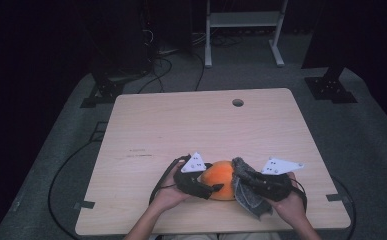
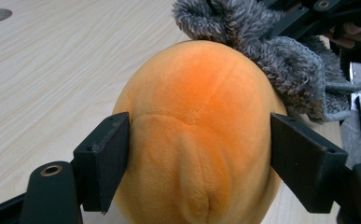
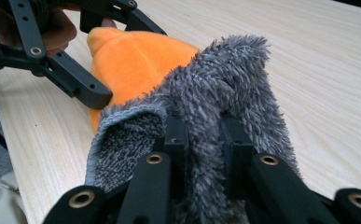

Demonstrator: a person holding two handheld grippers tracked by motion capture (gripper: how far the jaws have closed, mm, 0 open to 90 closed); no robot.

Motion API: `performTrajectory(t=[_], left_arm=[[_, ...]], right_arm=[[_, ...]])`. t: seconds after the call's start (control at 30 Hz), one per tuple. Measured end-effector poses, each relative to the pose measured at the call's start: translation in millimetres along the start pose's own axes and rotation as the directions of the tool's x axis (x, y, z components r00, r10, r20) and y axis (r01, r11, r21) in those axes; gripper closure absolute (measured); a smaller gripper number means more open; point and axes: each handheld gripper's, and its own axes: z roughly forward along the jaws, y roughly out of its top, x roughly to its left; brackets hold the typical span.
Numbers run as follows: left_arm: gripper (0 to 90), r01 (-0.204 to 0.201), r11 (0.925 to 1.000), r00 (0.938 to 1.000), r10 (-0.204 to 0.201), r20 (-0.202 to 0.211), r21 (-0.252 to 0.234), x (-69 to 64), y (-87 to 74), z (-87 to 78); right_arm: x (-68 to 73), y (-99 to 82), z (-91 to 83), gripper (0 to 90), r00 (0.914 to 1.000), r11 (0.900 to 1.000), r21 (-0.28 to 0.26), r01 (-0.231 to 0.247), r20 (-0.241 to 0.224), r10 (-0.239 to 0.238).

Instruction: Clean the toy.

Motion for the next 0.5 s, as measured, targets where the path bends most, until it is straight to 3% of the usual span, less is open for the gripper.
performTrajectory(t=[0.13, 0.27, 0.33, 0.4, 0.43, 0.5], left_arm=[[22.5, 0.030, 0.9996, 0.9995, -0.030, 0.010, -0.004, 0.6, -0.3, 2.5], [16.2, 0.028, 0.9991, 0.9990, -0.027, -0.035, 0.031, -5.6, 1.0, 8.8], [11.2, -0.011, 0.9990, 0.9986, 0.014, -0.051, 0.043, -8.6, 0.1, 10.6], [9.4, -0.004, 0.9993, 0.9987, 0.006, -0.051, 0.038, -9.7, -0.9, 11.5], [7.3, -0.019, 0.9989, 0.9987, 0.021, -0.045, 0.043, -10.1, -1.3, 12.2], [6.1, -0.047, 0.9981, 0.9958, 0.050, -0.076, 0.041, -13.6, -3.3, 13.0]], right_arm=[[-2.7, -2.7, -0.2, 75.3, 0.9998, 0.9998, 0.008, -0.019, -0.004, 0.019], [3.0, -1.5, 3.0, 75.3, 0.9999, 0.9999, 0.011, -0.008, 0.013, 0.008], [4.7, -0.5, 3.7, 75.3, 0.9999, 0.9999, 0.011, 0.001, 0.017, -0.001], [4.7, -0.5, 3.5, 75.3, 0.9999, 0.9999, 0.011, 0.004, 0.016, -0.004], [4.6, -0.7, 3.3, 75.3, 0.9999, 0.9999, 0.011, 0.003, 0.015, -0.003], [5.2, -0.7, 3.1, 75.3, 0.9999, 0.9999, 0.010, 0.006, 0.016, -0.006]])
